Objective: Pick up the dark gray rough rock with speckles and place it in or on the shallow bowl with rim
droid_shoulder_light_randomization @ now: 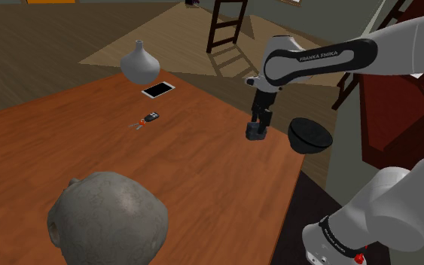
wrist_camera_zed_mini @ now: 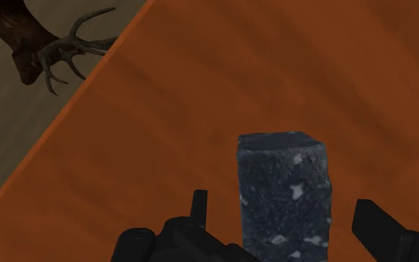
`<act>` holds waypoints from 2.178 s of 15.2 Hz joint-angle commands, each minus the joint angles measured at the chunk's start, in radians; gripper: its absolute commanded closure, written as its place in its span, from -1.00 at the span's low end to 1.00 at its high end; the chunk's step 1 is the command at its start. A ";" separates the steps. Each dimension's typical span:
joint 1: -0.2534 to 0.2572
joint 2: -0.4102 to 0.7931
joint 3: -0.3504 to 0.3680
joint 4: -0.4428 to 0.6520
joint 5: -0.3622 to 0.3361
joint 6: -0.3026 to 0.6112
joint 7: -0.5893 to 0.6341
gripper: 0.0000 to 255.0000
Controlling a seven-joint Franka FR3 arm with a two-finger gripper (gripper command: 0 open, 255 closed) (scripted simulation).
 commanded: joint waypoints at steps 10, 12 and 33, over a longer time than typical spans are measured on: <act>0.000 0.001 0.000 -0.017 0.001 0.017 -0.002 1.00; 0.000 0.001 0.000 -0.017 0.001 0.018 -0.001 1.00; 0.000 -0.074 0.005 0.111 -0.014 -0.184 0.019 1.00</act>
